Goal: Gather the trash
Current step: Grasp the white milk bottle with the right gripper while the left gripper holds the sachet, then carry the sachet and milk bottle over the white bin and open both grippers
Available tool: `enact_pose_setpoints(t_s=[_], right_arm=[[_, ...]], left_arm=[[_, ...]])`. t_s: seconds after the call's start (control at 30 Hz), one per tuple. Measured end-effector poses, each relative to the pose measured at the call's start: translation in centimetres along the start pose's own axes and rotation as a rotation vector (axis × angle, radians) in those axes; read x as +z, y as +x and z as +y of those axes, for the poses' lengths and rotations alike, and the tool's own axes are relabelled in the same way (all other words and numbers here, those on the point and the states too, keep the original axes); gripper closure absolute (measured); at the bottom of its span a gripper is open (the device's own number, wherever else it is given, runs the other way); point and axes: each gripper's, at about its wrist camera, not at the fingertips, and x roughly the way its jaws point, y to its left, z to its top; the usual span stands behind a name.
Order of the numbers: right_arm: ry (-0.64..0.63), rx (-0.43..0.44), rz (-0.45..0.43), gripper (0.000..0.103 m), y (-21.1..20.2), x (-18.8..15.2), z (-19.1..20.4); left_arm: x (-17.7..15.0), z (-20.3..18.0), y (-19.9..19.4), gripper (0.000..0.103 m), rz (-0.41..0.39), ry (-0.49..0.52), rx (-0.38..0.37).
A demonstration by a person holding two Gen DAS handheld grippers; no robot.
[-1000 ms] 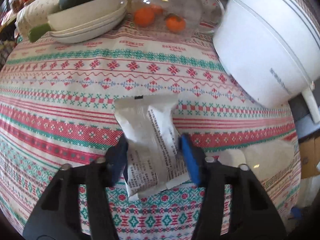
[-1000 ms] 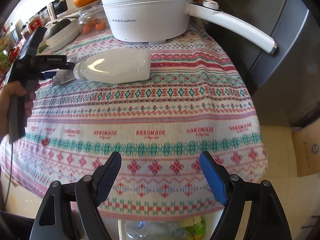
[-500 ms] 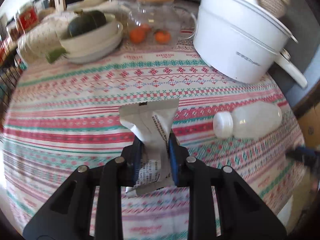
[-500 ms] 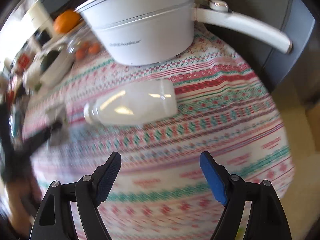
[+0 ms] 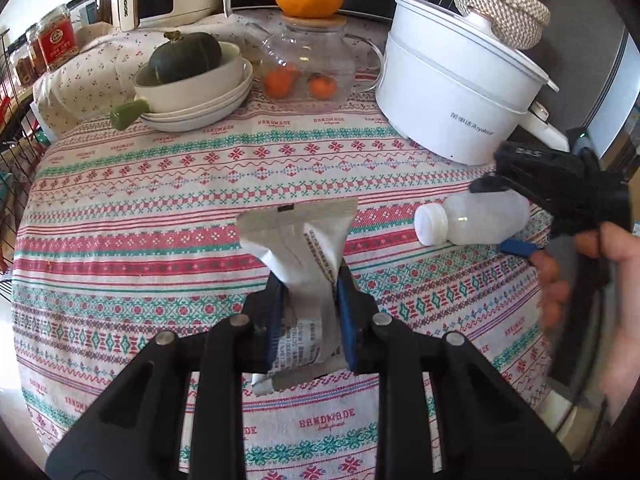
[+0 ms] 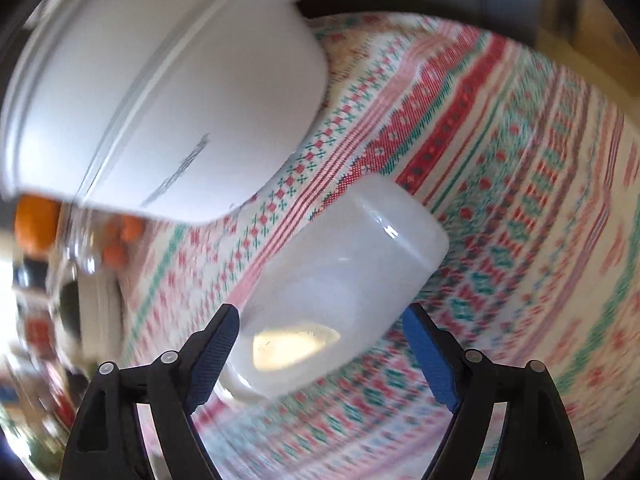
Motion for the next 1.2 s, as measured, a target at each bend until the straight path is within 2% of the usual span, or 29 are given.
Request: enact_pose_setpoints(t_s=[0.07, 0.2, 0.3, 0.37, 0.43, 0.57, 0.7, 0.93, 1.2], right_arm=[[0.04, 0.002, -0.021, 0.016, 0.6, 0.0, 0.2], [0.011, -0.071, -0.036, 0.017, 1.3, 0.7, 1.7], [-0.039, -0.077, -0.023, 0.025, 1.9, 1.2, 2.7], [-0.108, -0.082, -0.009, 0.063, 2.1, 1.2, 3.1], [-0.155, -0.058, 0.021, 0.069, 2.3, 1.2, 3.1], [-0.219, 0.015, 0.09, 0.072, 1.7, 0.5, 1.4], [-0.275, 0.03, 0.111, 0.073, 0.0, -0.8, -1.2], [-0.414, 0.052, 0.098, 0.074, -6.1, -2.8, -5.5], [-0.56, 0.087, 0.034, 0.074, -14.9, -4.8, -11.4]], left_arm=[[0.0, 0.0, 0.3, 0.076, 0.008, -0.006, -0.005], [-0.1, 0.5, 0.8, 0.076, 0.032, -0.035, -0.016], [-0.1, 0.8, 0.9, 0.076, 0.04, -0.047, -0.013], [-0.2, 1.1, 0.8, 0.076, 0.043, -0.055, -0.012], [-0.3, 1.2, 0.7, 0.076, 0.05, -0.063, -0.017], [-0.8, 0.6, 0.2, 0.076, 0.063, -0.054, -0.022], [-1.9, -1.3, -1.0, 0.076, 0.069, -0.006, -0.013], [-3.9, -5.7, -4.4, 0.076, 0.047, 0.057, -0.016], [-6.7, -11.4, -9.2, 0.076, -0.011, 0.147, -0.037]])
